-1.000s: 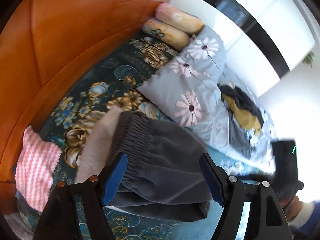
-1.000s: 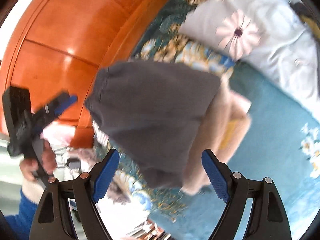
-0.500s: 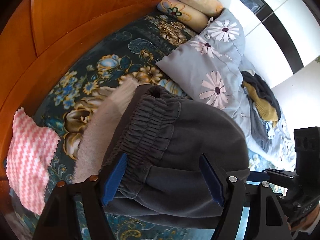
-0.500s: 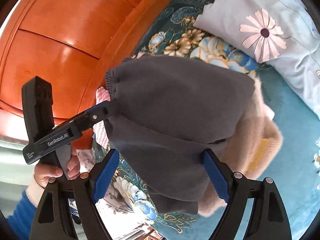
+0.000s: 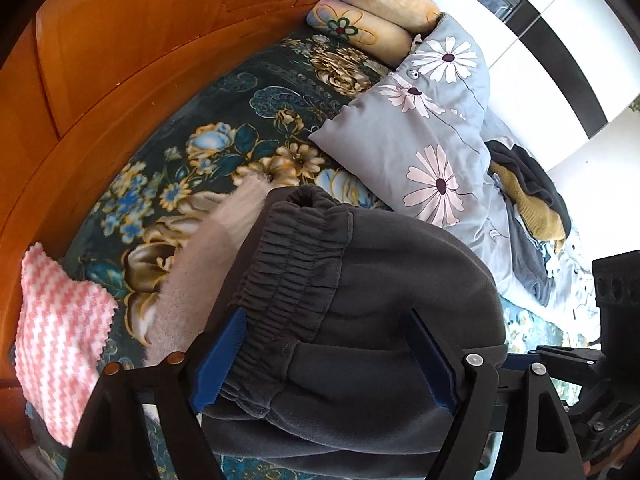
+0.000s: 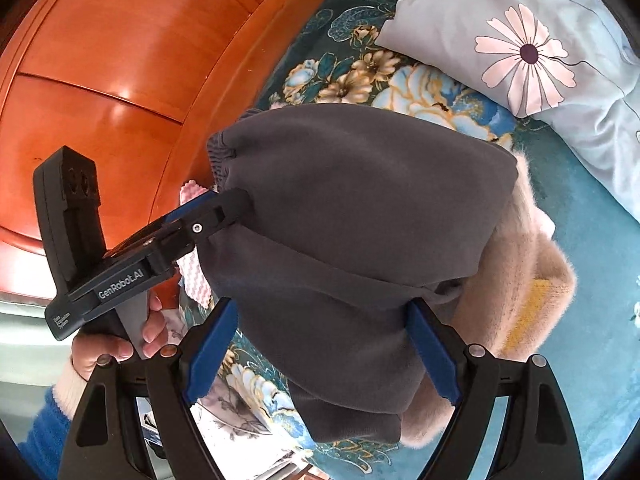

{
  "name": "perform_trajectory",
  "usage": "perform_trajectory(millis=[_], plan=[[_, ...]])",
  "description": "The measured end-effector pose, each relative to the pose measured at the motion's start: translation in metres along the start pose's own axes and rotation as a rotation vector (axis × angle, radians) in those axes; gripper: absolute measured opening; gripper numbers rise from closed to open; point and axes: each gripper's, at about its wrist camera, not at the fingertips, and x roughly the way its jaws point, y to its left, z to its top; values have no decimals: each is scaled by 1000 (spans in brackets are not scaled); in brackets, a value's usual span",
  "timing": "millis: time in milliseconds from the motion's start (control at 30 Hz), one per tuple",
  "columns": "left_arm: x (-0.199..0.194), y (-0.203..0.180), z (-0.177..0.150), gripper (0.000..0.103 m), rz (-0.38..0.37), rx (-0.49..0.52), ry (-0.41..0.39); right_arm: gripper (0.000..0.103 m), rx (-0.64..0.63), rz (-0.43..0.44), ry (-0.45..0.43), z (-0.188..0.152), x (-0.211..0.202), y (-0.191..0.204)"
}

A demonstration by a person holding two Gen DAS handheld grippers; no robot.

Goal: Fold clothes
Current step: 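Lower the folded sweatpants onto the pink fuzzy clothes stack with both grippers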

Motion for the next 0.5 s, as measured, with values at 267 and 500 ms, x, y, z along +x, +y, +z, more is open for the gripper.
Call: perform_trajectory(millis=[267,500], plan=[[-28,-7,-34,85,25,-97,-40,87,25,-9,3,-27,-18,-12],[-25,-12,-74,85,88,-137,1,87,36,-53,38,-60,-13,-21]])
